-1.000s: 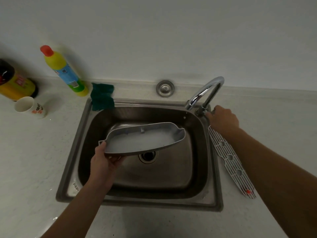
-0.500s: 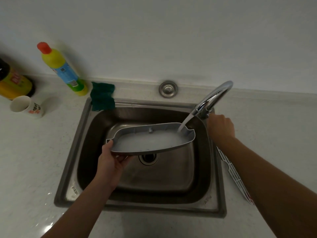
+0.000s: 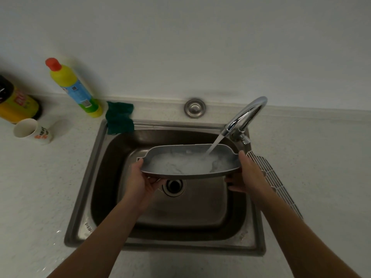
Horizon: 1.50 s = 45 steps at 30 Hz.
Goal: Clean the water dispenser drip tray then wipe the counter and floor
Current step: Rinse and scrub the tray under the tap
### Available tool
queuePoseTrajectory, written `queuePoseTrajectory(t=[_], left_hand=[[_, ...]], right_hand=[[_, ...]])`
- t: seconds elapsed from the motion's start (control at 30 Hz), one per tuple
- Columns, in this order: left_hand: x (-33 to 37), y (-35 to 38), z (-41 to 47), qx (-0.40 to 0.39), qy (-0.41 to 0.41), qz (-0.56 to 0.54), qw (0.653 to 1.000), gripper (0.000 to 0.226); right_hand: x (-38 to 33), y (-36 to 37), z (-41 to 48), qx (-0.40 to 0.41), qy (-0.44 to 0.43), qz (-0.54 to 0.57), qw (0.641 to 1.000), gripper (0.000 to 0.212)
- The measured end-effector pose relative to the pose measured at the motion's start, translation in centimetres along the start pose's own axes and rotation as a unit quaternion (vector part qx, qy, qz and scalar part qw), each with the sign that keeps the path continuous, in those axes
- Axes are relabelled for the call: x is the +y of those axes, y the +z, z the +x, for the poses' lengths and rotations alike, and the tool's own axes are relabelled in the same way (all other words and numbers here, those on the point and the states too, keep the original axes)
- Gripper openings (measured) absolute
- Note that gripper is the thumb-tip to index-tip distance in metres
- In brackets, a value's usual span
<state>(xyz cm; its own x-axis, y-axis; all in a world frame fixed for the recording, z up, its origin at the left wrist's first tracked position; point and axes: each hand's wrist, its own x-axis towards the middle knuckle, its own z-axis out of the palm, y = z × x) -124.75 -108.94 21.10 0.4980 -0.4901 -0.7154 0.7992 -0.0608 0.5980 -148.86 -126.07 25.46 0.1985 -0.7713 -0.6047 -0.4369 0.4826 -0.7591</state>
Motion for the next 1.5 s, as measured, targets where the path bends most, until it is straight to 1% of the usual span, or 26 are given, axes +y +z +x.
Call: queuePoseTrajectory(t=[0.07, 0.13, 0.2, 0.27, 0.37, 0.47, 0.57, 0.6, 0.63, 0.7, 0.73, 0.77, 0.83, 0.87, 0.9, 0.97, 1.03, 1.07, 1.13, 1.23, 1.3, 1.37, 1.43, 1.5], left_hand=[[-0.5, 0.8, 0.6, -0.018, -0.017, 0.001, 1.0, 0.043], [-1.1, 1.4, 1.3, -0.029, -0.023, 0.03, 0.999, 0.044], [-1.8, 2.0, 2.1, -0.011, -0.021, 0.089, 0.996, 0.041], [-2.5, 2.3, 2.8, 0.006, -0.021, 0.146, 0.989, 0.04], [-2.7, 2.2, 3.3, 0.006, -0.005, 0.219, 0.976, 0.041], [-1.9, 2.1, 2.9, 0.006, 0.047, 0.309, 0.95, 0.039], [-0.5, 1.6, 2.0, 0.021, 0.118, 0.364, 0.924, 0.038], [0.0, 1.3, 1.6, 0.019, 0.143, 0.366, 0.919, 0.036], [0.5, 0.8, 1.3, 0.011, 0.168, 0.361, 0.917, 0.035], [1.4, -0.2, 0.6, -0.006, 0.202, 0.335, 0.92, 0.033], [1.7, -0.6, 0.3, -0.014, 0.21, 0.327, 0.921, 0.036], [1.9, -1.1, 0.1, -0.02, 0.214, 0.32, 0.923, 0.039], [2.1, -1.7, 0.0, -0.032, 0.207, 0.307, 0.928, 0.044], [2.1, -2.0, 0.0, -0.039, 0.203, 0.306, 0.929, 0.046], [2.1, -2.1, -0.1, -0.047, 0.198, 0.302, 0.931, 0.047], [1.7, -2.2, 0.1, -0.06, 0.182, 0.267, 0.945, 0.044], [0.9, -1.9, 0.3, -0.049, 0.154, 0.222, 0.962, 0.045], [0.5, -1.7, 0.5, -0.038, 0.134, 0.199, 0.97, 0.045], [-0.2, -1.2, 0.8, -0.032, 0.098, 0.162, 0.981, 0.043], [-0.8, -0.5, 1.2, -0.036, 0.06, 0.132, 0.989, 0.039], [-1.0, -0.3, 1.3, -0.026, 0.054, 0.123, 0.991, 0.039], [-0.9, -0.3, 1.2, -0.004, 0.06, 0.115, 0.992, 0.038], [-0.4, -0.6, 0.7, 0.013, 0.077, 0.115, 0.99, 0.039], [0.2, -1.1, -0.1, 0.006, 0.11, 0.136, 0.985, 0.043]], right_hand=[[-0.3, -0.2, -1.0, 0.025, -0.023, 0.016, 0.999, 0.027], [-0.8, -0.8, -1.6, 0.064, -0.064, -0.004, 0.996, 0.028], [-1.3, -1.6, -2.1, 0.088, -0.109, -0.021, 0.99, 0.03], [-1.7, -2.0, -2.4, 0.098, -0.137, -0.024, 0.986, 0.032], [-1.4, -2.5, -2.4, 0.108, -0.143, -0.032, 0.983, 0.03], [-0.4, -2.3, -2.1, 0.105, -0.134, -0.042, 0.985, 0.027], [0.2, -1.6, -1.2, 0.081, -0.086, 0.035, 0.992, 0.016], [0.5, -1.5, -0.8, 0.071, -0.069, 0.039, 0.994, 0.011], [0.5, -1.1, -0.4, 0.058, -0.04, 0.056, 0.996, 0.015], [0.6, -0.2, 0.0, 0.029, -0.017, 0.066, 0.997, 0.046], [0.5, 0.2, 0.2, 0.019, -0.019, 0.077, 0.997, 0.05], [0.4, 0.6, 0.4, 0.027, -0.014, 0.099, 0.995, 0.045], [0.1, 1.2, 0.6, 0.025, 0.024, 0.156, 0.987, 0.028], [-0.2, 1.5, 0.7, 0.034, 0.017, 0.153, 0.987, 0.021], [-0.6, 1.7, 0.6, 0.032, -0.004, 0.14, 0.99, 0.023], [-1.4, 2.0, 0.2, 0.036, -0.046, 0.134, 0.989, 0.037], [-1.5, 2.0, 0.0, 0.048, -0.091, 0.1, 0.99, 0.052], [-1.5, 2.0, -0.1, 0.066, -0.098, 0.095, 0.988, 0.054], [-1.5, 1.8, -0.5, 0.094, -0.123, 0.078, 0.985, 0.046], [-1.5, 1.6, -0.9, 0.103, -0.157, 0.044, 0.981, 0.041], [-1.3, 1.5, -0.9, 0.101, -0.157, 0.033, 0.982, 0.042], [-1.1, 1.6, -1.0, 0.091, -0.145, 0.041, 0.984, 0.048], [-0.8, 1.8, -0.7, 0.086, -0.121, 0.089, 0.985, 0.052], [-0.4, 2.2, -0.2, 0.084, -0.096, 0.158, 0.979, 0.048]])
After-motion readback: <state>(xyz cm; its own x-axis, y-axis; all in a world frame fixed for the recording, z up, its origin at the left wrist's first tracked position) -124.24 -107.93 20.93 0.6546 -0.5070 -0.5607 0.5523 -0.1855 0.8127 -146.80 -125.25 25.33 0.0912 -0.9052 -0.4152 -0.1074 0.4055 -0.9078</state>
